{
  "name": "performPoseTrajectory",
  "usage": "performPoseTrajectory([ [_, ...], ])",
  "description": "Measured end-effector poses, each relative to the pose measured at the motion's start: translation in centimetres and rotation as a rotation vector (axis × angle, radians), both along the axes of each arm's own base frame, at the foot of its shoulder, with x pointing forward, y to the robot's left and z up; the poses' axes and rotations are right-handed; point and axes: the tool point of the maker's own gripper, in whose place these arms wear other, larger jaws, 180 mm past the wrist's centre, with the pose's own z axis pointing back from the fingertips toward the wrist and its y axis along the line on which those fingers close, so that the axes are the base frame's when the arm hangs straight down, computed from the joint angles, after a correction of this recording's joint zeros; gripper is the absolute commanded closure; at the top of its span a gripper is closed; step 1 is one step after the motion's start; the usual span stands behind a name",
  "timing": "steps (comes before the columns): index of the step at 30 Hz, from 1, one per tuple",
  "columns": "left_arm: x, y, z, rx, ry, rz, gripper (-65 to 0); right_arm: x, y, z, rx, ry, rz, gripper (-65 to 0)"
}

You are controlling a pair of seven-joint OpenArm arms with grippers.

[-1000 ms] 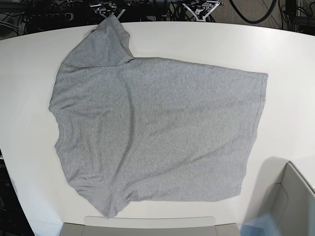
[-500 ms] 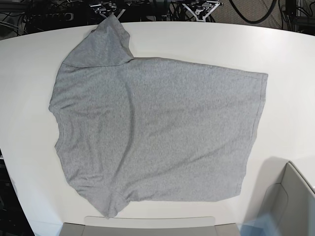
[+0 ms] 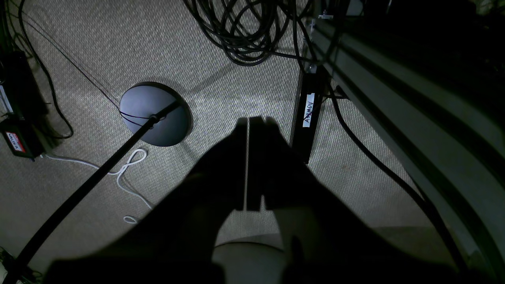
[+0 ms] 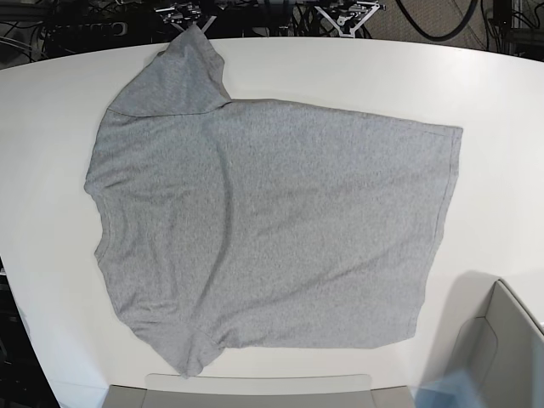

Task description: Fold the T-shirt properly

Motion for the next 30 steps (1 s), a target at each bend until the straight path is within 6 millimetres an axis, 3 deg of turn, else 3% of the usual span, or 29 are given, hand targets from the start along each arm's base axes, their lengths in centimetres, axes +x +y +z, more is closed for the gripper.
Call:
performPoseTrajectory([
  [17,-0.1,0.1,0.0,0.006,0.001,0.000,0.0,-0.7,-0.1,0.0,-0.003,0.011,0.001,-0.1],
  [21,-0.1,0.1,0.0,0.007,-0.004,0.001,0.0,-1.5,-2.1,0.0,-0.033,0.013,-0.006,-0.1],
  [25,0.5,0.3,0.4,0.017,-0.161,-0.011,0.0,-2.8,-3.8,0.1,-0.058,-0.009,-0.007,-0.1],
  [30,-1.5,0.2,2.4,0.027,-0.378,-0.034,0.0,-3.0,-3.4,1.2,-0.027,-0.265,-0.018,-0.1],
])
